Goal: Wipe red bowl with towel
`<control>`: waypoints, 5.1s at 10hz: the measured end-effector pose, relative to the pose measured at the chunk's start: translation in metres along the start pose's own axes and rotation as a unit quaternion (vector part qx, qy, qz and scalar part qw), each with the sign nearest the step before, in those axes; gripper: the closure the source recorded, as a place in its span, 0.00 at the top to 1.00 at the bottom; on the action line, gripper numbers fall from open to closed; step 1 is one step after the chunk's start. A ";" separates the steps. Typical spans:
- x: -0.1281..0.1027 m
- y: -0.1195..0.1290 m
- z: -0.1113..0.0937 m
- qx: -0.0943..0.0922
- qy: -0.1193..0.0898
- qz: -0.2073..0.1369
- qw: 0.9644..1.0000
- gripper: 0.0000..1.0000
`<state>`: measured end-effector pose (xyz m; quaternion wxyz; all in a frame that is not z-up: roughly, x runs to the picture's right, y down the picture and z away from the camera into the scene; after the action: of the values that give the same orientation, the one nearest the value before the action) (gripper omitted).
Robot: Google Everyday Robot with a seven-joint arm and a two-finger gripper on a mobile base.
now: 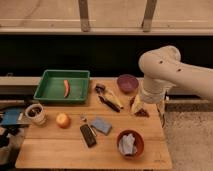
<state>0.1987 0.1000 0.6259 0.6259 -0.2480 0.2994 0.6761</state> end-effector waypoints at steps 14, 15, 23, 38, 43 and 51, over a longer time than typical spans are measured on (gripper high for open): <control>0.090 0.076 0.109 0.009 0.126 -0.084 0.988 0.76; 0.090 0.076 0.109 0.009 0.126 -0.084 0.988 0.76; 0.070 0.077 0.159 -0.032 0.163 -0.069 0.984 0.76; 0.050 0.056 0.173 -0.090 0.165 -0.038 0.981 0.76; 0.049 0.057 0.170 -0.091 0.159 -0.037 0.982 0.76; 0.048 0.052 0.178 -0.096 0.165 -0.030 0.981 0.54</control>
<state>0.1498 0.2588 0.7203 0.5610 -0.4241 0.3247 0.6324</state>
